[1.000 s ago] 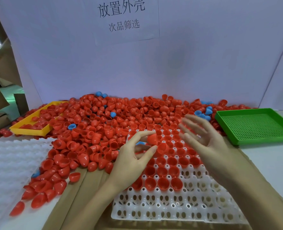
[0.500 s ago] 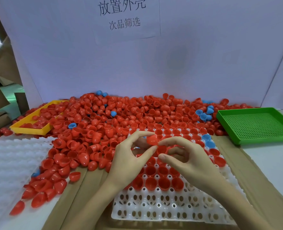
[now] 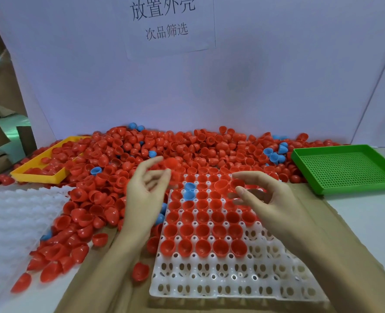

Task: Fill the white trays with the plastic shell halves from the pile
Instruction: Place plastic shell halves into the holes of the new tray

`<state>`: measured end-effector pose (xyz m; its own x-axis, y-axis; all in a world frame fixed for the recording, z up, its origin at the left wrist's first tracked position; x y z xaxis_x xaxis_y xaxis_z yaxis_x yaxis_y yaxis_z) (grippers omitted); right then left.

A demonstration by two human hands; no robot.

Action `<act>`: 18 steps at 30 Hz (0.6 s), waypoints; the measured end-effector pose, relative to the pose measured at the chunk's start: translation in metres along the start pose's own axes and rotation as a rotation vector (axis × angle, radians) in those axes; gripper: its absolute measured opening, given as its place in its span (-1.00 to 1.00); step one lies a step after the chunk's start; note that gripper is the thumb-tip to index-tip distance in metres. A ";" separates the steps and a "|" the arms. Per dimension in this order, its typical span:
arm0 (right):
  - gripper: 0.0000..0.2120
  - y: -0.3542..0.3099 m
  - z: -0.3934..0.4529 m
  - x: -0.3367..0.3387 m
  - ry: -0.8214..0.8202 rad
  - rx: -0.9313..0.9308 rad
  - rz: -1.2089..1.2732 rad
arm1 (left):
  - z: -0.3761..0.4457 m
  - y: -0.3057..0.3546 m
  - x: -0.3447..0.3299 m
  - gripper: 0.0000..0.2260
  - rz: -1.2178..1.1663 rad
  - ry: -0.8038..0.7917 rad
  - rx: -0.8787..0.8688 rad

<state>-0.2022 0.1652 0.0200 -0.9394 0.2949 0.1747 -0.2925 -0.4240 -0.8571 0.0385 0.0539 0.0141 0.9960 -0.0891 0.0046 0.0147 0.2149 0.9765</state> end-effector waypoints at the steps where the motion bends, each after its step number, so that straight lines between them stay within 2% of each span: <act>1: -0.75 0.000 0.000 0.001 0.000 -0.003 -0.002 | 0.005 -0.003 0.007 -0.68 -0.026 0.039 0.029; 3: -0.75 0.001 0.000 0.001 -0.003 -0.005 -0.010 | 0.013 -0.009 0.016 -0.59 0.006 0.037 0.086; 5: -0.75 0.001 0.000 0.000 -0.001 -0.003 -0.019 | 0.016 -0.015 0.017 -0.48 0.148 -0.027 0.117; 10: -0.76 0.008 0.000 -0.001 -0.021 0.012 -0.042 | 0.002 -0.015 -0.003 -0.57 0.343 -0.149 0.006; 15: -0.79 0.012 0.000 -0.004 -0.058 0.021 -0.045 | -0.007 -0.025 -0.018 -0.22 0.596 -0.263 0.026; 18: -0.80 0.013 0.000 -0.005 -0.067 0.025 -0.050 | -0.010 -0.022 -0.016 -0.31 0.727 -0.116 -0.047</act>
<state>-0.2015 0.1581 0.0076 -0.9330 0.2590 0.2498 -0.3431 -0.4315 -0.8343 0.0234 0.0602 -0.0098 0.7401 -0.0099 0.6724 -0.6392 0.3002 0.7080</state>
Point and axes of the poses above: each hand's wrist, its own z-axis towards the middle knuckle, its own x-axis out of the back of the hand, y = z × x, the point moved 5 cm from there along z, towards the middle knuckle, and after that the axes turned 11 degrees about x, right-handed, at the moved point
